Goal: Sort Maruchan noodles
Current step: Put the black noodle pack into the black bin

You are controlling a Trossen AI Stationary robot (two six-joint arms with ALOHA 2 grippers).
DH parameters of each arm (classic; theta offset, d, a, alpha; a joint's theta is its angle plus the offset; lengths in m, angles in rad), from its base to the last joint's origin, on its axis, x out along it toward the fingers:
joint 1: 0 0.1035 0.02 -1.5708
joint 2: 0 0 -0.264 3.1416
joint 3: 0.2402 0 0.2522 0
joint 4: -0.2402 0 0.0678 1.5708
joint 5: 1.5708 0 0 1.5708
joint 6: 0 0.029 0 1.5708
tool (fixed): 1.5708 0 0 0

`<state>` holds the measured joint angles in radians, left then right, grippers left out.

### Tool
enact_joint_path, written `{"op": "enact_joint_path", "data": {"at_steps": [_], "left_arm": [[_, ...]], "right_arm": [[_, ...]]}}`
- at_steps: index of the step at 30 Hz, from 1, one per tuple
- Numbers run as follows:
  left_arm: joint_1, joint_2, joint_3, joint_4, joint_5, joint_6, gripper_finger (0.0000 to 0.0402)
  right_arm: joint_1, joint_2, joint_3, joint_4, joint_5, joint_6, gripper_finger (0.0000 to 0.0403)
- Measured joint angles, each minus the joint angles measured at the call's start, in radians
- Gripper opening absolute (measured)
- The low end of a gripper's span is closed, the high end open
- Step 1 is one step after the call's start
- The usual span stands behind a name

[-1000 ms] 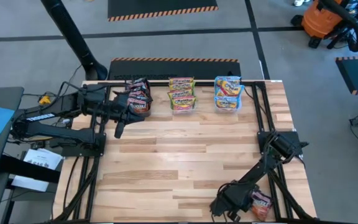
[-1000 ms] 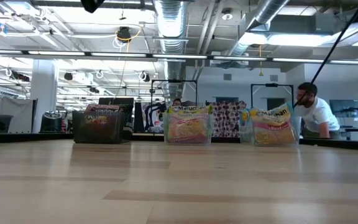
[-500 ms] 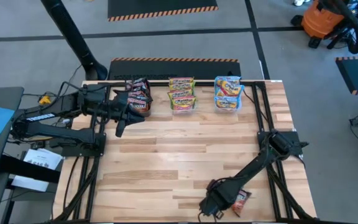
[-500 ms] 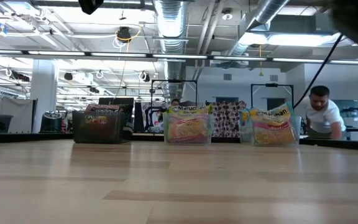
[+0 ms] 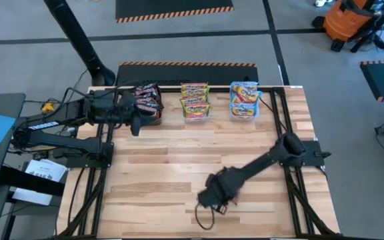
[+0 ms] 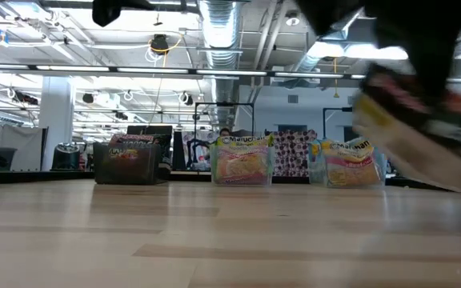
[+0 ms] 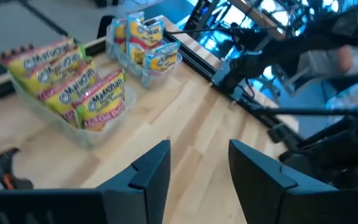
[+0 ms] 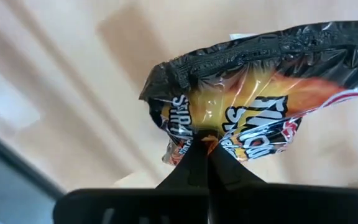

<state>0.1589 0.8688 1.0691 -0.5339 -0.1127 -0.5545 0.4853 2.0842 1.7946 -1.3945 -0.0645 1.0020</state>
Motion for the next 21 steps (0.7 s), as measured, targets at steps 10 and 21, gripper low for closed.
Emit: {"op": "enact_joint_path", "data": {"at_steps": [10,21], "left_arm": [[0.0,0.0,0.0,-0.007,-0.04,-0.19,0.0149],[0.0,0.002,0.0,-0.13,-0.139,-0.385,0.0149]], "right_arm": [[-0.203,0.0,0.164,-0.069,0.18,-0.454,0.0001],[-0.329,-0.002,0.371,-0.091,0.308,-0.847,0.0001]]}}
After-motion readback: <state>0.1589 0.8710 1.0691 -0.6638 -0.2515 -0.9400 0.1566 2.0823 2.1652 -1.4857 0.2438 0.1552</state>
